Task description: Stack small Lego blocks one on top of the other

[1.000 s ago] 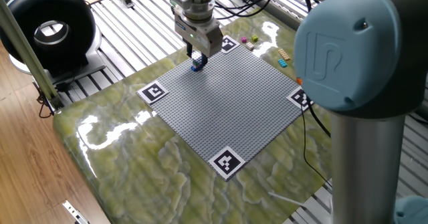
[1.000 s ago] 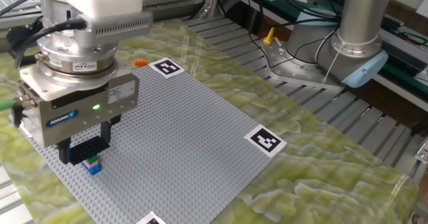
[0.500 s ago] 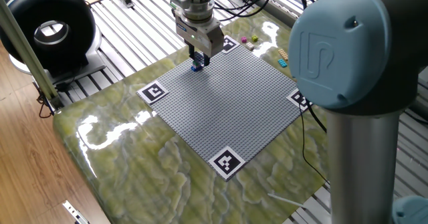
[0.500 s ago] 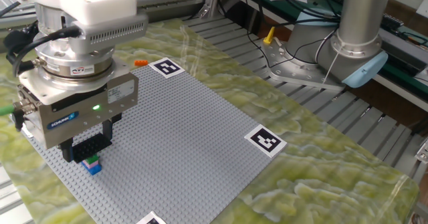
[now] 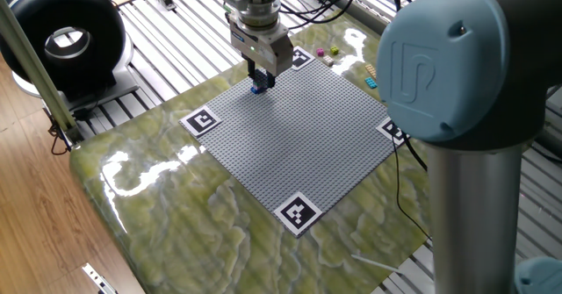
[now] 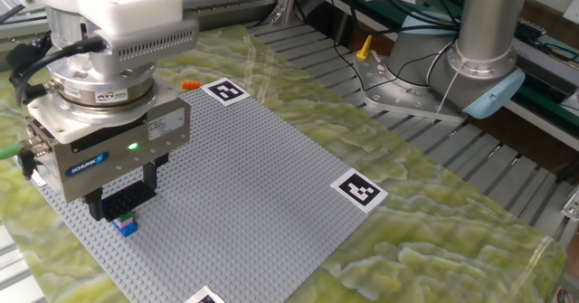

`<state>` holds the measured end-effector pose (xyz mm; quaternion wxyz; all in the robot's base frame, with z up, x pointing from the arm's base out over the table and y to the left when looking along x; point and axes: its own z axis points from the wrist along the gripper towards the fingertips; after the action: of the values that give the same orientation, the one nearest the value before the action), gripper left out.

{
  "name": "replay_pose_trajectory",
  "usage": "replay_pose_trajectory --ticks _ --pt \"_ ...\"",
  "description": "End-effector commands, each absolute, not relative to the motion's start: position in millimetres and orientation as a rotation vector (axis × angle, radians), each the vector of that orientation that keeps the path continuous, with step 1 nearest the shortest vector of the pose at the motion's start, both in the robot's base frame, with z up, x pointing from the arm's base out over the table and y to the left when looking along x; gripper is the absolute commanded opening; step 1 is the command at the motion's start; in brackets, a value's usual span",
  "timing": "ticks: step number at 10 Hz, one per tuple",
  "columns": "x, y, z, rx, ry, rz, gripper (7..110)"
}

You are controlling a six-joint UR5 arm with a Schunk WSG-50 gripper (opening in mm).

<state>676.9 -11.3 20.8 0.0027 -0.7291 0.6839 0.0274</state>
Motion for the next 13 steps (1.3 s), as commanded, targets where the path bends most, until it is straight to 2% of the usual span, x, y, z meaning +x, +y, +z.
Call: replay_pose_trajectory --ticks 1,13 --pt "682.7 -6.0 21.8 -2.262 2.154 0.093 7" --pt "685.3 -13.7 19.7 -2.28 2.185 0.05 7"
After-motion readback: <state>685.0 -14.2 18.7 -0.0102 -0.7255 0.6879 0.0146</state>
